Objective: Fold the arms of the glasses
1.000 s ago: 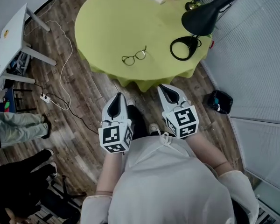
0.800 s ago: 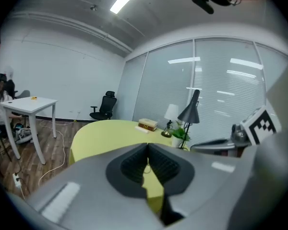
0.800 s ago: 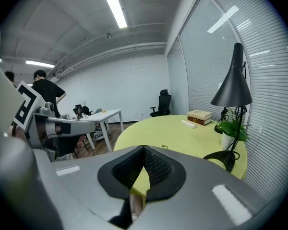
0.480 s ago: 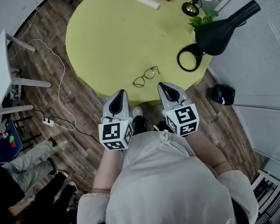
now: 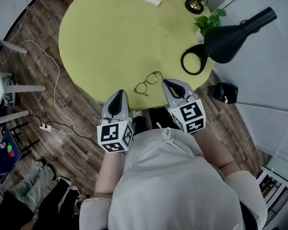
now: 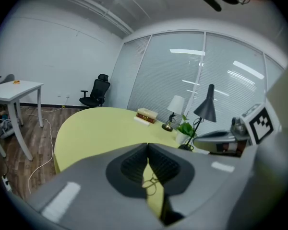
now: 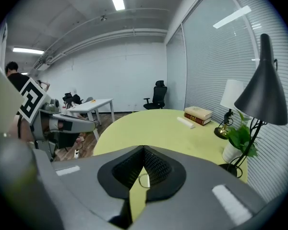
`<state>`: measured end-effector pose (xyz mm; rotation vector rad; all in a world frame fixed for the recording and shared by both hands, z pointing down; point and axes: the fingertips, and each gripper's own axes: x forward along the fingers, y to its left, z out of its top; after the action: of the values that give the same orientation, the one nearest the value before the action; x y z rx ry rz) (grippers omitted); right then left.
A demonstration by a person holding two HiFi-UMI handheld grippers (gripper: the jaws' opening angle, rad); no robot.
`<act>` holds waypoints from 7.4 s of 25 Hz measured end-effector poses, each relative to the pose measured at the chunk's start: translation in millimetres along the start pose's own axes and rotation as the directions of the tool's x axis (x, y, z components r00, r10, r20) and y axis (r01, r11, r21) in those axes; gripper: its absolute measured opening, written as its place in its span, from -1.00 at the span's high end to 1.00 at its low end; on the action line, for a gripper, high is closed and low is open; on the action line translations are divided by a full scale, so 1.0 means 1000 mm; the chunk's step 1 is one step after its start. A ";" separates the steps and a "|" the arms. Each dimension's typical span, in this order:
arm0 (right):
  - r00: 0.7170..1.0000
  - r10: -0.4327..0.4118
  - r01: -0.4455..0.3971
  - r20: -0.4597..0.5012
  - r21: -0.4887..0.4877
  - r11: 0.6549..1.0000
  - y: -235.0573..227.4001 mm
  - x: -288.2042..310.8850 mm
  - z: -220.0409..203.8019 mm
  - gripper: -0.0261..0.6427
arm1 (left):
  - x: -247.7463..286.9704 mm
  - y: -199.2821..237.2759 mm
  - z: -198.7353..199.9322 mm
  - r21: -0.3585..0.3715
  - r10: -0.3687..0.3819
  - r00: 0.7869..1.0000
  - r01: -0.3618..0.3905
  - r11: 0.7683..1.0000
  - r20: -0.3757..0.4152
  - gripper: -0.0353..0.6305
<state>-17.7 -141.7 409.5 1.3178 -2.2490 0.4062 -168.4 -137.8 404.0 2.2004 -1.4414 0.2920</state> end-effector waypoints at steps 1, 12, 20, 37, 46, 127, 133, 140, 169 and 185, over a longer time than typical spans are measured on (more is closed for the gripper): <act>1.000 0.004 -0.004 -0.007 -0.021 1.000 -0.005 0.005 0.000 0.93 | 0.001 0.002 0.002 -0.010 0.017 1.000 -0.017 1.000 0.006 0.88; 0.969 0.147 -0.183 -0.199 -0.175 0.968 -0.062 0.058 -0.044 0.93 | 0.031 0.005 -0.014 -0.056 0.152 0.988 -0.151 0.987 0.017 0.88; 0.871 0.313 -0.441 -0.379 -0.322 0.838 -0.055 0.091 -0.095 0.45 | 0.043 0.005 -0.042 -0.113 0.208 0.978 -0.209 0.971 -0.018 0.88; 0.831 0.368 -0.557 -0.418 -0.609 0.565 -0.026 0.109 -0.093 0.86 | 0.052 0.018 -0.070 -0.110 0.252 0.961 -0.264 0.958 -0.113 0.88; 0.856 0.295 -0.506 -0.425 -0.570 0.647 -0.025 0.095 -0.101 0.88 | 0.054 0.025 -0.078 -0.116 0.239 0.963 -0.254 0.960 -0.126 0.88; 0.837 0.221 -0.513 -0.500 -0.577 0.635 0.004 0.089 -0.108 0.88 | 0.118 0.010 -0.183 -0.079 -0.014 0.881 -0.026 0.997 -0.473 0.88; 0.813 0.276 -0.552 -0.513 -0.526 0.647 0.018 0.101 -0.107 0.87 | 0.117 0.010 -0.182 -0.102 -0.025 0.882 -0.026 0.994 -0.471 0.88; 0.800 0.284 -0.570 -0.529 -0.520 0.636 0.030 0.117 -0.106 0.85 | 0.114 0.012 -0.183 -0.126 -0.035 0.877 -0.029 0.992 -0.478 0.88; 0.677 0.345 -0.682 -0.649 -0.379 0.625 0.056 0.169 -0.135 0.68 | 0.117 0.019 -0.182 -0.231 -0.101 0.886 -0.007 0.973 -0.452 0.88; 0.673 0.420 -0.705 -0.609 -0.357 0.613 0.057 0.166 -0.125 0.57 | 0.117 0.016 -0.172 -0.251 -0.097 0.891 -0.020 0.968 -0.444 0.88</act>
<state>-101.8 -173.1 605.0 0.0978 -2.0620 0.1957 -118.8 -148.6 606.3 1.7996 -1.1051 0.5403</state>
